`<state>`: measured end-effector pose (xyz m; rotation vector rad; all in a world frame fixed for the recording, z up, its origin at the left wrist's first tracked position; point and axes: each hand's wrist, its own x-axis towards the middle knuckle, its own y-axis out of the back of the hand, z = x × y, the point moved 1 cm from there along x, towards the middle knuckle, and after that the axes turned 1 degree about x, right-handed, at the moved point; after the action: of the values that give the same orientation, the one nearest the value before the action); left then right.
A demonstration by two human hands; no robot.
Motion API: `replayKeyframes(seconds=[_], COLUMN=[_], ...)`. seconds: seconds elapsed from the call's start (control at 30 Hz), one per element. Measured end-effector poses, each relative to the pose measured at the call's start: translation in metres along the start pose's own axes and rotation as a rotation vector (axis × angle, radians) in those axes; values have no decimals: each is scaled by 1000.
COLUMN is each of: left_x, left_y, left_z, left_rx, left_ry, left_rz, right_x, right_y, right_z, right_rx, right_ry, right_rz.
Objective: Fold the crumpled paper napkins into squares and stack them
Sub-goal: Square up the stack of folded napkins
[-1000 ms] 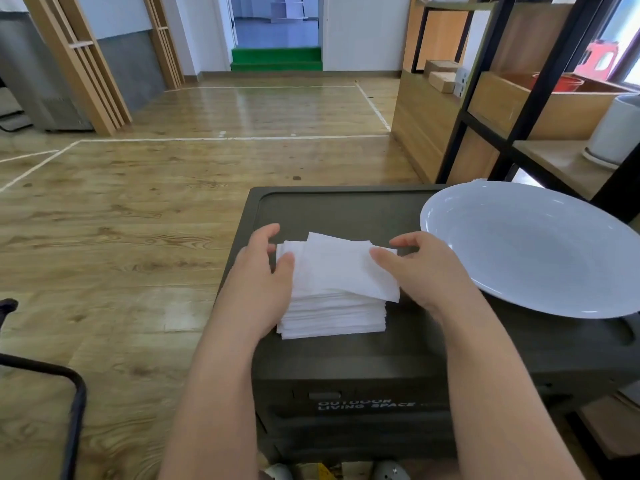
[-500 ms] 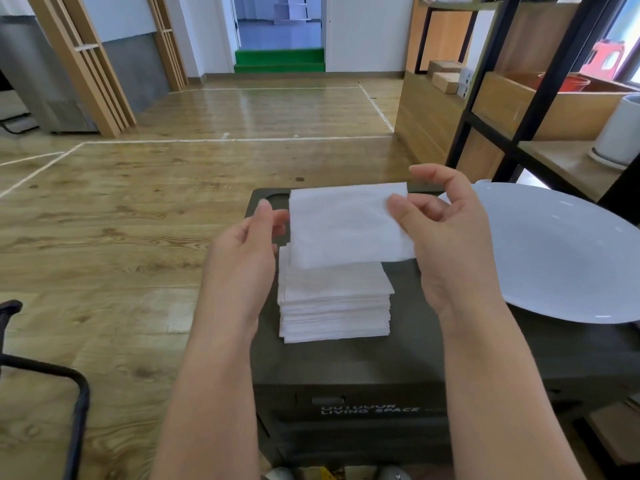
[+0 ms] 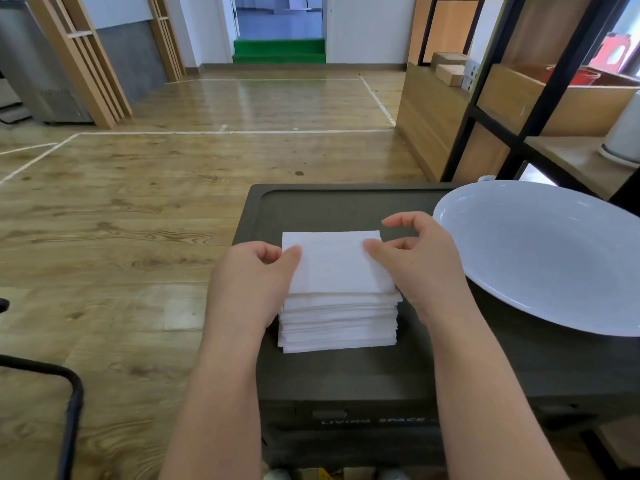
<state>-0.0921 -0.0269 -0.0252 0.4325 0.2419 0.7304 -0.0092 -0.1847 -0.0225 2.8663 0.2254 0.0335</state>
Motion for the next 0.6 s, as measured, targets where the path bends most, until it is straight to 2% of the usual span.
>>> replayKeyframes(seconds=[0.17,0.33,0.47,0.6], left_x=[-1,-2,-5,-13], left_y=[1,3,3,-2], left_z=[-5,-9,-8,3], left_rx=[76,368,590,695], left_ry=[22,78,74,46], left_rz=[-21,6,-119,-199], right_x=[2,-2,-6,-10], right_y=[1,0,4,4], right_z=[5,5,3,-1], right_rx=[-112,-352,-433,-519], right_ry=[-2,-14,-155,-174], right_rz=[20,38,-101,-247])
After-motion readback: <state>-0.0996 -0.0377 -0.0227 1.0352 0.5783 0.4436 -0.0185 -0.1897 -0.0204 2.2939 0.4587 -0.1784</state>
